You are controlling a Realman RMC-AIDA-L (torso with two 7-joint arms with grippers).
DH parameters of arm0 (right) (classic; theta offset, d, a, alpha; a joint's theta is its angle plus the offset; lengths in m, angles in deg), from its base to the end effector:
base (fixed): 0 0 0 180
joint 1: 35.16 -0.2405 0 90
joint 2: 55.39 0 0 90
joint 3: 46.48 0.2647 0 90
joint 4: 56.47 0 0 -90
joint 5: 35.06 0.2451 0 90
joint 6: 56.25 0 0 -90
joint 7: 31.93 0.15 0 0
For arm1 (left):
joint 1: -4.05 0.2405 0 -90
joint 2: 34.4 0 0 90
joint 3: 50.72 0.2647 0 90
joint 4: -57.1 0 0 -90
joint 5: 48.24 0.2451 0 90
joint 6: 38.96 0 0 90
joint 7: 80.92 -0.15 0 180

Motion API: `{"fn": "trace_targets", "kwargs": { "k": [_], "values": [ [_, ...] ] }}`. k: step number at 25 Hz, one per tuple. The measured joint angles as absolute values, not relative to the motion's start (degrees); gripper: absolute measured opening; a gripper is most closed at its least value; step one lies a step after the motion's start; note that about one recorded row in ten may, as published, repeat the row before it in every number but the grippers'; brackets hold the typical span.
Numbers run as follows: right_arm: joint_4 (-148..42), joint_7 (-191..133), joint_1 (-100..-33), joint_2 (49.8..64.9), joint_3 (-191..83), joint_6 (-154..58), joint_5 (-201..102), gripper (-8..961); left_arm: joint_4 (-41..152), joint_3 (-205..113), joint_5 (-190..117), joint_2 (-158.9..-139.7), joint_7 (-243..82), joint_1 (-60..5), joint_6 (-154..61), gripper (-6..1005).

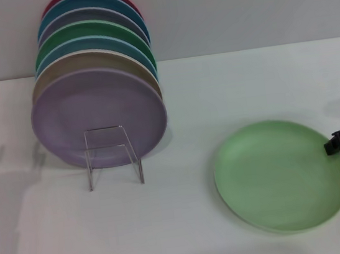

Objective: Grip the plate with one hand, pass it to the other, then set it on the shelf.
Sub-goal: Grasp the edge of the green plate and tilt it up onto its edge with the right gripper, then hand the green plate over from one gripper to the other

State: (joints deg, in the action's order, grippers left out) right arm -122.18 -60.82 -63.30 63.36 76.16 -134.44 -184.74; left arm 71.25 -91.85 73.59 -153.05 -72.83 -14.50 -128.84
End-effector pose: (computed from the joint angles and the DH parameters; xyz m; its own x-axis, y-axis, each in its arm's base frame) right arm 0.3028 0.3976 0.0425 0.3672 -0.9059 -0.2110 -0.8465 -0.2315 -0.4794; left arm -0.3343 0.3083 -0.0080 0.5732 -0.3796 0.7262 0.7467 -0.1231 -0.6537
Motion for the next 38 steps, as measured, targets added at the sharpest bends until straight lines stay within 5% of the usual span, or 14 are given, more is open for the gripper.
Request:
{"fn": "trace_targets", "kwargs": {
  "k": [38],
  "values": [
    [-131.81, -73.08, -50.86, 63.87, 56.25, -87.29, -167.38, 16, 71.96, -89.95, 73.92, -153.13, -71.95, -14.31, -129.02, 722]
  ]
}}
